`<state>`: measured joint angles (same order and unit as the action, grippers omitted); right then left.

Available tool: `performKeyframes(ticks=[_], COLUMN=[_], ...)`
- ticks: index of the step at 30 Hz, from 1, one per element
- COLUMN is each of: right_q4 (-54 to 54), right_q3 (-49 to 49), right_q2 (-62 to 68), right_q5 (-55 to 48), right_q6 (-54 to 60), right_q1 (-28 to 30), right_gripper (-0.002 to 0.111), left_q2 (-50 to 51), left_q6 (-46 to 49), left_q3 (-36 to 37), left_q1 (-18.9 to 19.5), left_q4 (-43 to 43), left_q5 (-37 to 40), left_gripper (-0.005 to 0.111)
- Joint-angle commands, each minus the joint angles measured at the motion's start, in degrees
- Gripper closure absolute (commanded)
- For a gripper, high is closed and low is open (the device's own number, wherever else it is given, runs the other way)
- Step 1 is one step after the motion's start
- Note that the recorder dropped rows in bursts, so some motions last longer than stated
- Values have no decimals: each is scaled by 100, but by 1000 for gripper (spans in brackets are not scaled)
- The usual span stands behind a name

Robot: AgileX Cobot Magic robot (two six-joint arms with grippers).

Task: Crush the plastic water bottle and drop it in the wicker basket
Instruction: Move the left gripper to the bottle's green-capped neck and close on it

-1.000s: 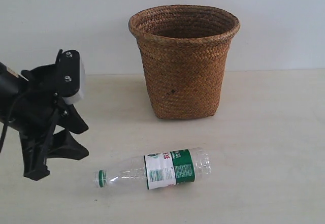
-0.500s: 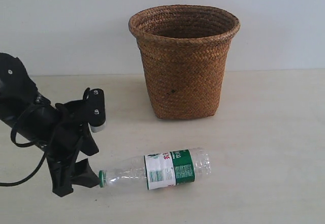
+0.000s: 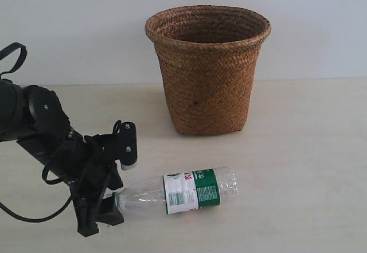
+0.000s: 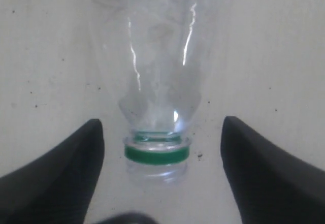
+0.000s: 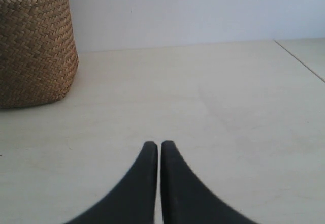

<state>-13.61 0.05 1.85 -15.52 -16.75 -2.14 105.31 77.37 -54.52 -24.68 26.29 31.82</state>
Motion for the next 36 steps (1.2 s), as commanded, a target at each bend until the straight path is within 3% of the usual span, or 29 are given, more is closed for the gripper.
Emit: performKeyframes(ticks=[1,10,18,36], right_q4=[-15,-15,-15,-15], right_q3=[-5,-5,-5,-5], right_q2=[-3,-3,-3,-3], right_q5=[29,29,29,29], right_q6=[17,17,17,17], right_q1=[30,30,30,30], right_gripper=[108,108,108,108], left_q2=[140,185,185,197], left_q6=[19,19,34,156], left_q3=[19,19,19,19], left_q1=[-50,-50,-50,-50], left_q4=[-54,-16,133,-80], left_q5=[-181,-247,-317,-204], left_gripper=[48,64,103,103])
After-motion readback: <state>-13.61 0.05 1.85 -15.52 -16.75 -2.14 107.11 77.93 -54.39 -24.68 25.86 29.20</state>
